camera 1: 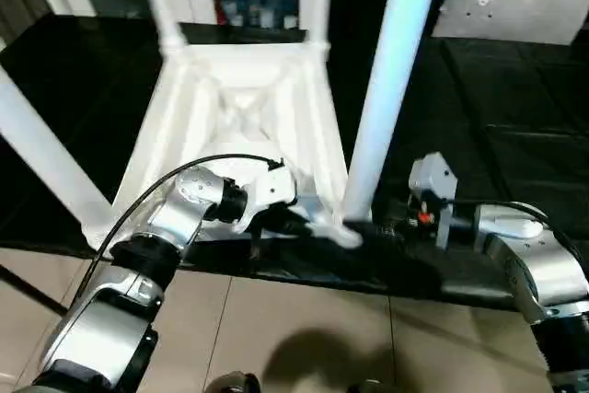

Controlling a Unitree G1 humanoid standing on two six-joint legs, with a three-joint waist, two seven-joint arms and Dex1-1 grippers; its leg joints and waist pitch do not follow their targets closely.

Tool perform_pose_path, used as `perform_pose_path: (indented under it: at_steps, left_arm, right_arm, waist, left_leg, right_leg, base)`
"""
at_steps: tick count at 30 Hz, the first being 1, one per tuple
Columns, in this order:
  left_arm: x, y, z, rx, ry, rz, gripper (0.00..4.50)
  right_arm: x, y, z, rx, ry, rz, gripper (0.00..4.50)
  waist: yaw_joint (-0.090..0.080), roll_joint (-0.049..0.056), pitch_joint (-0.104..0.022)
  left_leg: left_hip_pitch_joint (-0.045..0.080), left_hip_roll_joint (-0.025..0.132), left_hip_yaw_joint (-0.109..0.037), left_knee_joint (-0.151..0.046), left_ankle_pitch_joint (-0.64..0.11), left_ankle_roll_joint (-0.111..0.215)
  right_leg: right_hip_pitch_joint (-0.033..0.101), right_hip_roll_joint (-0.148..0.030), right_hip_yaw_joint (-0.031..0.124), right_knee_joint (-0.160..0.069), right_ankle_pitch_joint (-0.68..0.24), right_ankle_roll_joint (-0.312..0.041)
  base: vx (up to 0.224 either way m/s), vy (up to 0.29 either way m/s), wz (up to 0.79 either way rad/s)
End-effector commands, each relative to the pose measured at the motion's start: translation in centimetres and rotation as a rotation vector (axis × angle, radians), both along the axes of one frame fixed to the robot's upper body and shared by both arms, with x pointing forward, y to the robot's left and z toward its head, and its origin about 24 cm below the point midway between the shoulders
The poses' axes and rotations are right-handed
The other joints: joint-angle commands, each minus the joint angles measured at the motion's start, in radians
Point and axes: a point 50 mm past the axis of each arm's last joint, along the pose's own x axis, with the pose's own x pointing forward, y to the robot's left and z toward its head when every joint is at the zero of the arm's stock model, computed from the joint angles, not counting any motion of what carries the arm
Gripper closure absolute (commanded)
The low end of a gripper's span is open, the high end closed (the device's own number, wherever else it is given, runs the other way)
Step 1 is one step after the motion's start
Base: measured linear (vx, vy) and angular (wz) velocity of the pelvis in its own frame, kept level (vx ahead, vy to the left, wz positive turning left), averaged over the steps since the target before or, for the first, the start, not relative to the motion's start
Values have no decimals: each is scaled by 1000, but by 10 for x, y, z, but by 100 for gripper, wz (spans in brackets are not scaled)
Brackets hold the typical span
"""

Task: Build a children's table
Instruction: Rotate leg to tighten

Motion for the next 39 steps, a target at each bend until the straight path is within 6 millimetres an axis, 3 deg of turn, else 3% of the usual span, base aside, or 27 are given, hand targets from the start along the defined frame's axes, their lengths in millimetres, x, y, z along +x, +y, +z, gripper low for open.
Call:
perform_pose_path:
  at_steps: [1,10,12,17,23,28,29,30,31,32,33,34,35,36,37,38,39]
  left_arm:
    - [-12,-4,-6,53,37,-146,450]
    - [-17,-1,-6,86,56,-229,450]
    - [-17,-1,-5,85,57,-232,450]
    - [-17,2,-5,87,58,-226,450]
    - [-15,4,-6,85,60,-200,450]
    - [-2,-10,-1,14,57,-31,450]
    - [-2,-10,-1,14,57,-31,450]
    - [4,-18,3,-14,55,55,450]
    - [4,-18,3,-14,55,55,450]
    - [9,-26,6,-41,45,117,450]
    - [16,-38,10,-83,31,202,450]
    - [16,-39,10,-85,30,207,450]
    - [21,-49,13,-111,20,273,450]
    - [23,-55,15,-126,10,321,450]
    - [26,-63,16,-143,7,371,450]
    - [26,-63,16,-143,7,371,450]
    - [27,-69,18,-156,5,415,450]
  right_arm:
    - [-3,2,2,-2,53,130,95]
    - [0,11,-1,-12,122,257,175]
    - [-1,12,-1,-11,134,283,207]
    - [-3,13,-2,-6,169,328,239]
    - [-7,15,-5,5,185,331,251]
    - [-7,27,-8,92,208,173,252]
    - [-7,27,-8,92,208,173,252]
    - [-1,35,-13,93,198,41,252]
    - [-1,35,-13,93,198,41,252]
    - [5,43,-15,108,189,-65,252]
    - [14,54,-17,137,192,-219,252]
    - [14,55,-17,139,193,-229,252]
    - [22,63,-19,148,206,-360,252]
    - [26,68,-21,146,200,-444,252]
    - [32,73,-22,156,203,-551,252]
    - [32,73,-22,156,203,-551,252]
    - [37,77,-23,196,246,-654,252]
  waist:
    - [-1,-20,-69]
    - [9,-29,-67]
    - [12,-27,-68]
    - [13,-30,-68]
    - [14,-26,-68]
    - [16,-24,-65]
    - [14,-24,-61]
    - [9,-21,-58]
    - [6,-23,-56]
    - [-1,-21,-55]
    - [-13,-20,-51]
    - [-20,-21,-50]
    - [-33,-19,-54]
    - [-47,-20,-54]
    - [-53,-20,-54]
    - [-59,-20,-55]
    - [-68,-16,-58]
  left_leg:
    - [34,76,-27,-64,-141,128]
    - [36,77,-25,-65,-148,109]
    - [36,77,-25,-64,-136,111]
    - [37,76,-25,-64,-137,110]
    - [37,76,-26,-64,-140,105]
    - [38,76,-26,-68,-159,92]
    - [39,75,-27,-72,-191,76]
    - [39,74,-29,-76,-230,50]
    - [39,73,-31,-79,-250,36]
    - [39,71,-37,-83,-290,8]
    - [39,68,-38,-86,-324,-25]
    - [39,66,-42,-88,-350,-39]
    - [33,64,-52,-90,-365,-60]
    - [29,64,-54,-95,-377,-70]
    - [32,63,-53,-95,-385,-75]
    - [35,62,-52,-93,-395,-78]
    - [32,59,-49,-89,-383,-58]
  right_leg:
    - [39,-52,23,-59,-21,-289]
    - [35,-55,24,-58,-53,-289]
    - [35,-55,24,-56,-42,-289]
    - [35,-54,23,-55,-40,-291]
    - [35,-54,24,-56,-36,-293]
    - [32,-54,24,-62,-70,-290]
    - [31,-55,25,-68,-127,-283]
    - [29,-56,26,-74,-195,-268]
    - [27,-55,26,-77,-232,-258]
    - [27,-59,25,-82,-310,-233]
    - [18,-54,26,-87,-365,-214]
    - [15,-55,25,-90,-401,-202]
    - [24,-58,21,-89,-434,-176]
    - [21,-53,19,-90,-427,-166]
    - [16,-52,20,-90,-420,-166]
    - [12,-52,22,-92,-414,-169]
    - [16,-52,24,-98,-371,-173]
  base:
    - [0,0,0]
    - [0,0,0]
    - [0,0,0]
    - [0,0,0]
    - [0,0,0]
    - [0,0,0]
    - [0,0,0]
    - [0,0,0]
    - [0,0,0]
    - [-50,8,-6]
    - [-50,8,-6]
    - [-57,13,-10]
    - [-50,22,-16]
    - [-50,22,-16]
    - [0,0,0]
    - [0,0,0]
    - [0,0,0]
